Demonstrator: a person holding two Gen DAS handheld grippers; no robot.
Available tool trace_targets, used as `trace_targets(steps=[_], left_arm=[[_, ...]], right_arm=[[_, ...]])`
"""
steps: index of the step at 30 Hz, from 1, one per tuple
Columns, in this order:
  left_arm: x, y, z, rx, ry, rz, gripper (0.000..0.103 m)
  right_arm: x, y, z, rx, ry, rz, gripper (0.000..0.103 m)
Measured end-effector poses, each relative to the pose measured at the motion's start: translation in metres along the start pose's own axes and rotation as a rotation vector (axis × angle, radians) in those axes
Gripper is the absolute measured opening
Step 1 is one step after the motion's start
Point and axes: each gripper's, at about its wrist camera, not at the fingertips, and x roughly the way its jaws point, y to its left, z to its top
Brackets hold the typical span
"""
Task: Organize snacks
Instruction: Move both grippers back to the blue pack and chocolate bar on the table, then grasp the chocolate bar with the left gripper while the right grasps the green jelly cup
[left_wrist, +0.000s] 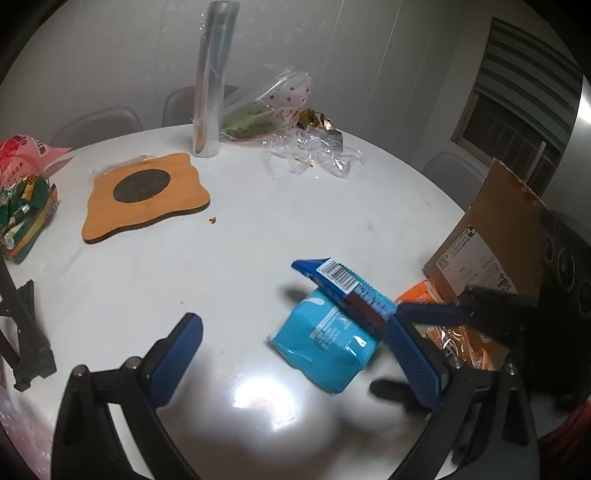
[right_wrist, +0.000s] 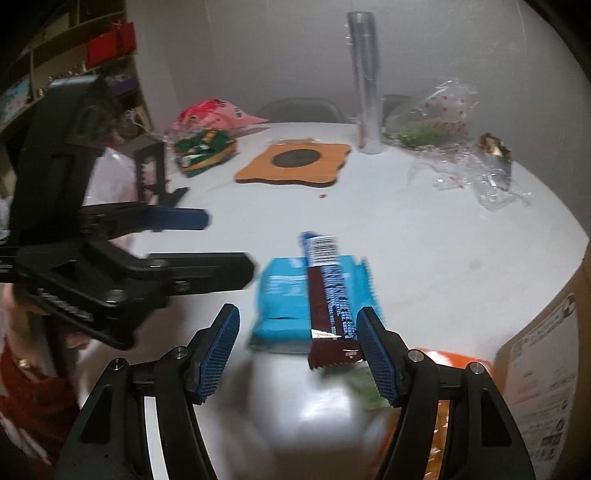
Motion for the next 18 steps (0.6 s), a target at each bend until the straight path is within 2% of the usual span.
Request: trace_targets(steps=[5, 7, 9, 13, 18], left_arm=[[0.001, 0.0, 0.0, -0.005, 0.003, 0.011, 0.098], [0.004, 0.0, 0.0, -0.014, 0.013, 0.01, 0.087], [0.007, 0.0, 0.001, -0.026, 0.024, 0.002, 0.081], [0.017, -0.015, 0.004, 0.001, 0.044, -0.022, 0.069], [0.032, -0.036, 0.007, 0.036, 0.06, -0.013, 0.06]], right_arm=[[0.008, 0.014, -0.001, -0.007, 0.002, 0.078, 0.063], [0.008, 0.019, -0.001, -0.019, -0.008, 0.088, 0.063], [0.006, 0.019, -0.002, -0.02, -0.009, 0.084, 0.063], [-0.009, 0.015, -0.009, -0.034, -0.019, -0.007, 0.063], [-0.021, 0.003, -0.024, -0.017, -0.009, -0.153, 0.063]])
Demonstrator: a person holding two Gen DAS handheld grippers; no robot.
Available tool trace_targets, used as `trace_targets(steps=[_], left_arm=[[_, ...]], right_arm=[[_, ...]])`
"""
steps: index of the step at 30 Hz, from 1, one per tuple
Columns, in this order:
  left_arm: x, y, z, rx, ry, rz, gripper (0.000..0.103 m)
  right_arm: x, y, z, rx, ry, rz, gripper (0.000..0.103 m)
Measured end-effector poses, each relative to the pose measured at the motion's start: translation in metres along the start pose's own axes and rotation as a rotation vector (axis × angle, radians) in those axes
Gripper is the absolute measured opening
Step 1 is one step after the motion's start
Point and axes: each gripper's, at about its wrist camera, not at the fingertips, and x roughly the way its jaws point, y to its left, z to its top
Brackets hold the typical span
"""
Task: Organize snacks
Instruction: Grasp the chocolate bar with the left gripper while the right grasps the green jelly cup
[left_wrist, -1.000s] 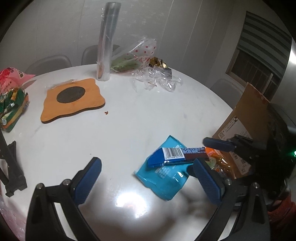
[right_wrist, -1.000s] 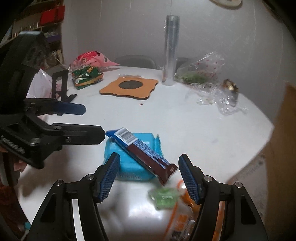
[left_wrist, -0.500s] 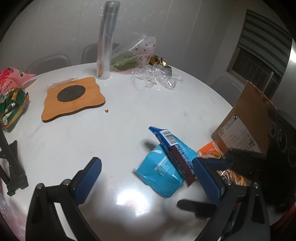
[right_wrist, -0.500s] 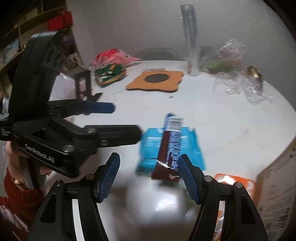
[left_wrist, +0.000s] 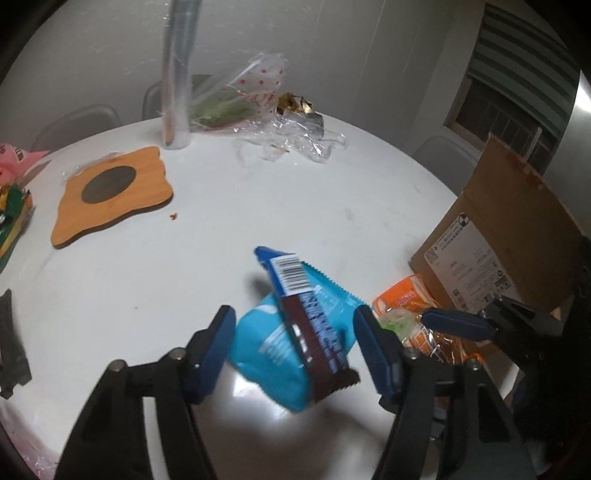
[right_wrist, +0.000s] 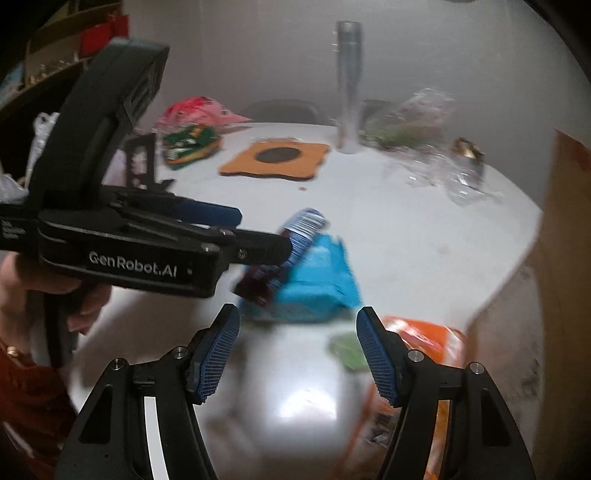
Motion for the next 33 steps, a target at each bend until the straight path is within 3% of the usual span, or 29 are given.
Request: trace_targets(steps=[3, 7, 11, 14, 16, 19, 22, 24, 33], left_arm=[[0.007, -0.003, 0.001, -0.007, -0.003, 0.013, 0.057], [0.005, 0.002, -0.001, 0.006, 0.001, 0.045, 0.04], [0.0, 0.011, -0.005, 0.017, 0.004, 0.024, 0.029], [0.0, 0.011, -0.004, 0.037, 0.004, 0.015, 0.027], [0.003, 0.009, -0.002, 0.056, 0.001, 0.026, 0.018], [0.003, 0.006, -0.001, 0.078, 0.001, 0.028, 0.017], [0.003, 0.004, -0.003, 0.09, -0.002, 0.036, 0.017], [0.001, 0.006, -0.003, 0.082, -0.006, 0.03, 0.017], [-0.031, 0.006, -0.006, 0.067, -0.081, 0.067, 0.017]], right_arm=[[0.002, -0.005, -0.006, 0.001, 0.007, -0.053, 0.063], [0.008, -0.013, -0.008, 0.021, 0.023, -0.063, 0.063], [0.013, -0.021, -0.011, 0.038, 0.036, -0.081, 0.063], [0.02, -0.025, -0.012, 0.054, 0.054, -0.095, 0.063], [0.025, -0.027, -0.012, 0.063, 0.061, -0.086, 0.063], [0.032, -0.029, -0.011, 0.063, 0.072, -0.086, 0.061], [0.038, -0.028, -0.011, 0.06, 0.086, -0.077, 0.043], [0.04, -0.03, -0.012, 0.067, 0.092, -0.086, 0.038], [0.029, -0.023, -0.012, 0.051, 0.044, -0.086, 0.037]])
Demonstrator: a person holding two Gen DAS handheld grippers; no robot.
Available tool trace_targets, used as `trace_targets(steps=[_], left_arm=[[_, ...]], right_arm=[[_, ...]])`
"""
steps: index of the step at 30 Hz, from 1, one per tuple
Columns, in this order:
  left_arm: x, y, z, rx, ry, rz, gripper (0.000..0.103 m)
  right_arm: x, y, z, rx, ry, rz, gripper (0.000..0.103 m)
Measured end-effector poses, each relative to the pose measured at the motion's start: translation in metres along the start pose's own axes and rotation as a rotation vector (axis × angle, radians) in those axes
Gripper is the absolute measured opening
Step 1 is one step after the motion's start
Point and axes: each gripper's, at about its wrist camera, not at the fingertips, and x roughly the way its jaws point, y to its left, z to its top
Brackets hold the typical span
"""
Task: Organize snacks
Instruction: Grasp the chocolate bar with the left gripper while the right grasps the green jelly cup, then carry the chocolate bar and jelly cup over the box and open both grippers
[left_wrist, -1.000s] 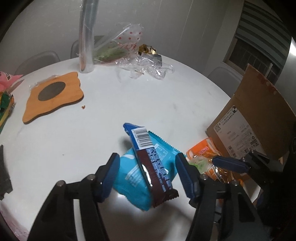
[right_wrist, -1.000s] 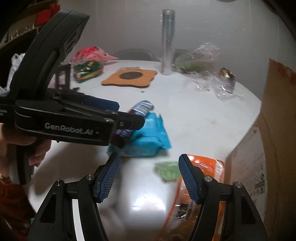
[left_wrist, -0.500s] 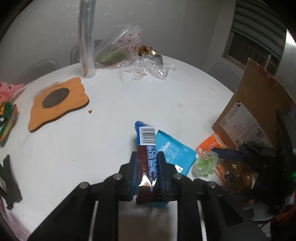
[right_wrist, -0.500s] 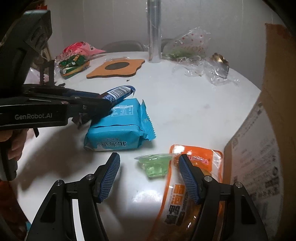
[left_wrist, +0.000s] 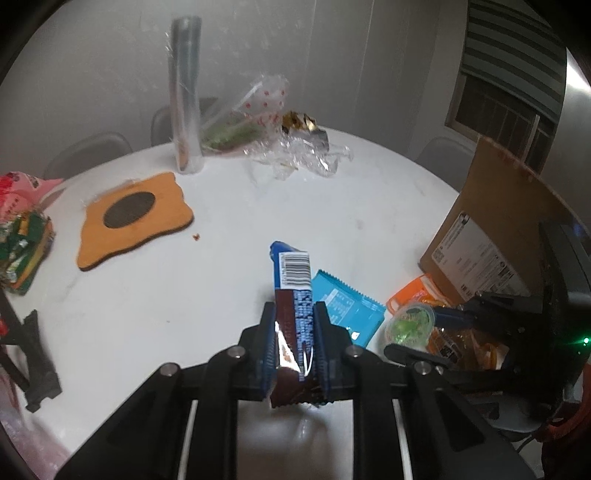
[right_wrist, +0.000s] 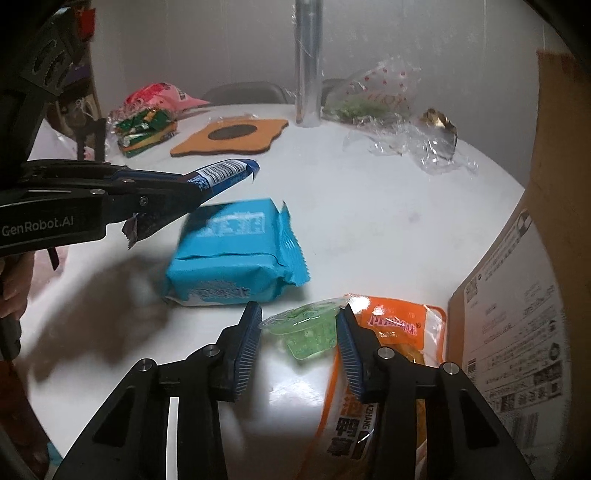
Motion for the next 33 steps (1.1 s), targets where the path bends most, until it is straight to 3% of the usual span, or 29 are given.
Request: trace_targets(steps=[8, 19, 26, 33], left_arm=[[-0.052, -0.006, -0.001, 0.002, -0.101, 0.023, 0.017], [-0.136, -0.046, -0.002, 0.06, -0.241, 0.042, 0.017], [-0.167, -0.088, 0.021, 0.144, -0.294, 0.014, 0.017], [-0.17, -0.146, 0.057, 0.256, -0.305, -0.091, 0.017]], right_arm=[[-0.046, 0.03, 0.01, -0.079, -0.088, 0.042, 0.037], [-0.132, 0.054, 0.007, -0.162, -0.269, 0.043, 0.037], [-0.182, 0.039, 0.009, -0.156, -0.361, 0.026, 0.037], [-0.226, -0.011, 0.011, -0.093, -0.423, -0.042, 0.037]])
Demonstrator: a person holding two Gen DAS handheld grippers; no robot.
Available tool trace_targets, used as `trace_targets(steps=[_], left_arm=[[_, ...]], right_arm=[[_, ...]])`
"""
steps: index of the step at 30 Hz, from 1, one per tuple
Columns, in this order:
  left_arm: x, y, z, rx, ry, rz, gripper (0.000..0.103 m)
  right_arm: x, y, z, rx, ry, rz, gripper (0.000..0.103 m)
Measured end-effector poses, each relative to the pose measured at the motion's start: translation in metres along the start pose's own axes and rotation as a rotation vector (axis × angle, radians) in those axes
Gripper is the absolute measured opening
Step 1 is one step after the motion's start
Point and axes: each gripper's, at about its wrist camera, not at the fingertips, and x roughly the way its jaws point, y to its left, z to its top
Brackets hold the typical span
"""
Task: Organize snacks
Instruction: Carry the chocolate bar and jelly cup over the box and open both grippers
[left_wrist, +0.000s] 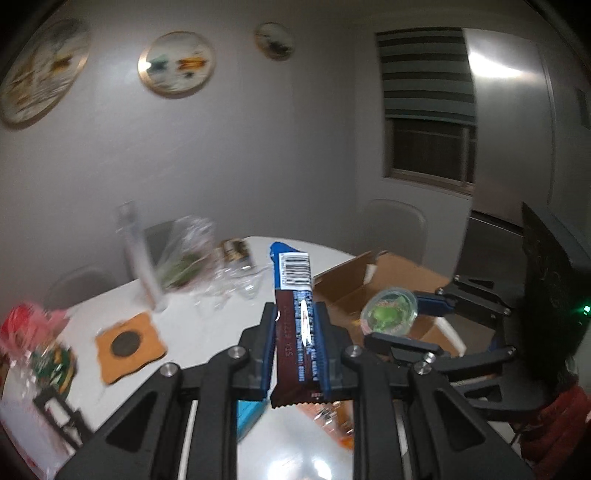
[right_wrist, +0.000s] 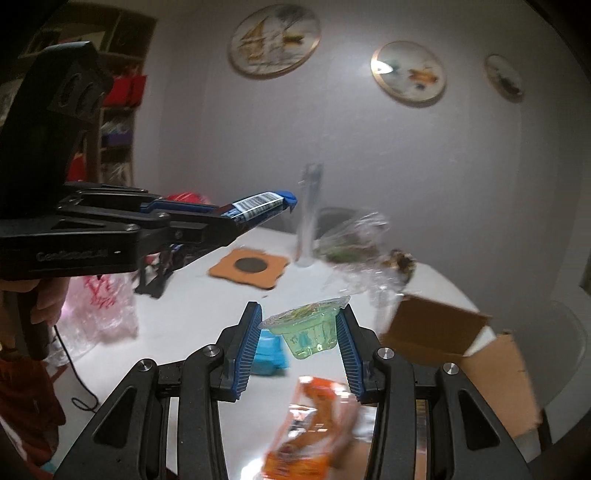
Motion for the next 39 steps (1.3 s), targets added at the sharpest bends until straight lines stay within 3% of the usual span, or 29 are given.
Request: trace_targets(steps=[6, 10, 22, 29, 33, 39], left_arm=[[0.046, -0.046, 0.026, 0.08, 0.059, -0.116, 0.017], [0.085, -0.073, 0.032, 0.122, 0.13, -0.166, 0.017], [0.19, -0.101, 0.025, 0.162, 0.354, -0.194, 0.017], [0.211, -0.104, 0.019, 0.184, 0.397, -0.192, 0.02], [0.208, -0.104, 0.02, 0.17, 0.377, -0.188, 0.06], [0.181, -0.099, 0.028, 0.155, 0.297, -0.179, 0.087]], right_arm=[[-0.017, -0.055, -0.006, 0.058, 0.014, -0.108, 0.037], [-0.01, -0.084, -0.021, 0.104, 0.069, -0.121, 0.037], [0.03, -0.127, -0.057, 0.134, 0.215, -0.103, 0.037], [0.056, -0.144, -0.067, 0.128, 0.269, -0.076, 0.038], [0.062, -0.148, -0.068, 0.12, 0.286, -0.07, 0.038], [0.053, -0.143, -0.063, 0.092, 0.266, -0.067, 0.07]])
